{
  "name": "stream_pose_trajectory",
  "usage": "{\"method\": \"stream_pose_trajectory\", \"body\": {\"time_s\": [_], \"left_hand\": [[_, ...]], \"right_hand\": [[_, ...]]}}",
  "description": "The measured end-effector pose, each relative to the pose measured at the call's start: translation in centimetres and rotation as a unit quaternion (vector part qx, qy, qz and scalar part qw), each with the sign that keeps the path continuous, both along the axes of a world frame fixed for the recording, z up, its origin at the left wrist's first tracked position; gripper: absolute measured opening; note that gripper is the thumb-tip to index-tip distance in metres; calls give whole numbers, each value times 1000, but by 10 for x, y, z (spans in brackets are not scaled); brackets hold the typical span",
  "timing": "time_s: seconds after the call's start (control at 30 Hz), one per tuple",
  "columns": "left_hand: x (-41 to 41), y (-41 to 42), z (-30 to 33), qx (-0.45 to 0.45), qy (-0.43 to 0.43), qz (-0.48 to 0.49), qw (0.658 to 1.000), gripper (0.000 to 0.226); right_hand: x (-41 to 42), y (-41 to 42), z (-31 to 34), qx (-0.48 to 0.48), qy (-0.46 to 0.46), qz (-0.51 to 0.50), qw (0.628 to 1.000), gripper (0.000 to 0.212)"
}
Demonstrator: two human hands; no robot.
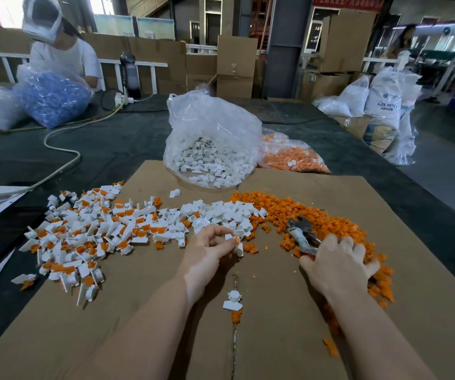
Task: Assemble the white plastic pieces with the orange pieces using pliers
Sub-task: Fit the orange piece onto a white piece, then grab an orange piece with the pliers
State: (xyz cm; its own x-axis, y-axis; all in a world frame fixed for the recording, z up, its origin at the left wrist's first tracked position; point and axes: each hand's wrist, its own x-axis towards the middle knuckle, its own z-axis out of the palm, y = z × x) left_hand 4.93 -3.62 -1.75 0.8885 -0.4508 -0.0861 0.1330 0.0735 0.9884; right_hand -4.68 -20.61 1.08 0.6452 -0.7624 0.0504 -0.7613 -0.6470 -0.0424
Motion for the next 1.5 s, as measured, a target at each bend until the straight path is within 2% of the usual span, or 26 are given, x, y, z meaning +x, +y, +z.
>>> {"method": "stream_pose_trajectory", "body": {"time_s": [0.13,0.27,0.4,0.57,0.83,1.07,1.27,1.5], "left_hand": [[1,-2,0,-43,38,17,998,17],[-1,-4,2,-129,103,34,986,20],[0,-3,4,-141,121,32,982,17],[2,-1,6,-119,120,34,985,13],[2,-2,9,-102,114,52,987,12],[3,-2,10,-88,107,58,989,15],[1,0,12,-79,114,54,989,21],[0,-3,9,-57,106,74,990,24]], "right_hand": [[1,9,7,16,-71,60,996,39],[8,27,19,182,-112,160,964,25],[11,44,21,361,-95,201,906,30],[7,49,30,425,-80,217,875,27],[7,49,34,451,-50,208,867,24],[8,52,36,422,-23,240,874,24],[11,60,27,328,-11,248,911,27],[10,62,18,316,-41,238,918,29]]}}
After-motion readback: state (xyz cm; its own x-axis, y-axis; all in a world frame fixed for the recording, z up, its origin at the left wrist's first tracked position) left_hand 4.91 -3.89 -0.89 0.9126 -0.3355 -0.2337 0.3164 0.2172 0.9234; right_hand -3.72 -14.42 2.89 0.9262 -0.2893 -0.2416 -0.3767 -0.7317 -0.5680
